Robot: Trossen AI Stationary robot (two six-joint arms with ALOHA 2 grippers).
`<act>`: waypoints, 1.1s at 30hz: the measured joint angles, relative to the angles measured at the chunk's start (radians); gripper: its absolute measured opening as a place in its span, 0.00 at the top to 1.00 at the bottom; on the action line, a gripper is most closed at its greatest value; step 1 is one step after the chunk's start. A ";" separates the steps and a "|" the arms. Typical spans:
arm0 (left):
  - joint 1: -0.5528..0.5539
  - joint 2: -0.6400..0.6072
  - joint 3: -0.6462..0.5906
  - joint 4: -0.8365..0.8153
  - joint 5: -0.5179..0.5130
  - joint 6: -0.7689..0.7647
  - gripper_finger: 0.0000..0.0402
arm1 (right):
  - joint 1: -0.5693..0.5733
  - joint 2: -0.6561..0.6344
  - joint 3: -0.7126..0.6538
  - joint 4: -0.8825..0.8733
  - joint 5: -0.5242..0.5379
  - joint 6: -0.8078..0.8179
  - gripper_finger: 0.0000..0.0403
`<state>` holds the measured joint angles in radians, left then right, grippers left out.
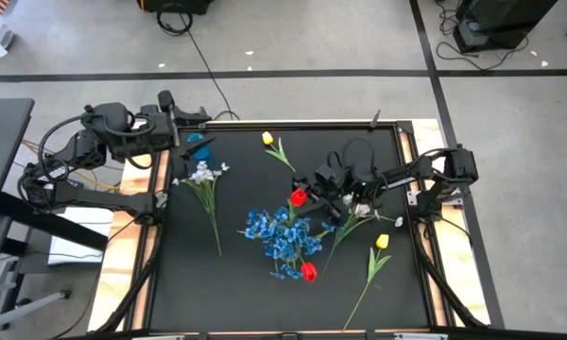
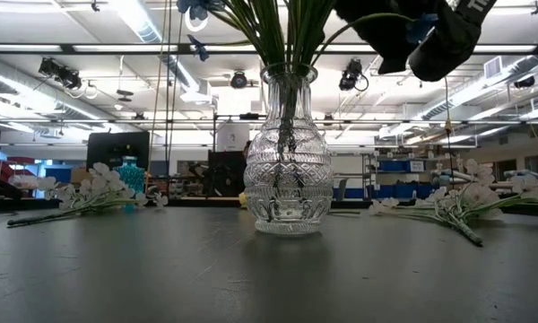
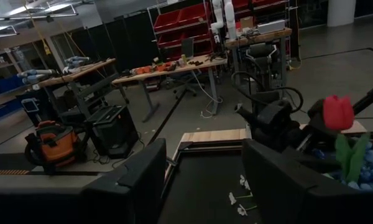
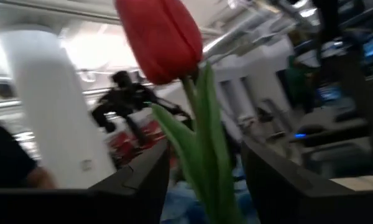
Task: Sort flowers into vase by color
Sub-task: Put the red flower into the transparent vase
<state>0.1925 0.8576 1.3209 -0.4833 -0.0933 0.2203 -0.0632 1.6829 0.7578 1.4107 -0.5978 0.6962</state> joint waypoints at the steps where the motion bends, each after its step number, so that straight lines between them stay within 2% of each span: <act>1: 0.000 0.000 0.000 0.000 0.000 0.000 0.46 | -0.004 0.000 0.000 0.020 -0.031 0.025 0.48; 4: 0.000 0.000 0.000 0.000 0.000 0.000 0.46 | -0.015 0.000 0.000 0.075 -0.114 0.098 0.48; 8: 0.000 0.000 0.000 0.000 0.000 0.000 0.46 | -0.027 0.000 0.000 0.096 -0.155 0.140 0.48; 17: 0.000 0.000 0.000 0.000 0.000 0.000 0.46 | -0.053 -0.001 0.000 0.099 -0.020 0.113 0.51; 26: 0.000 0.000 0.000 0.000 0.000 0.000 0.46 | -0.027 -0.001 0.000 0.088 -0.019 0.037 0.68; 33: 0.000 0.000 0.000 0.000 0.000 0.000 0.46 | 0.010 -0.002 0.000 -0.016 0.028 -0.064 0.78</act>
<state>0.1926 0.8577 1.3209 -0.4835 -0.0932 0.2203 -0.0529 1.6814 0.7574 1.3944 -0.5698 0.6319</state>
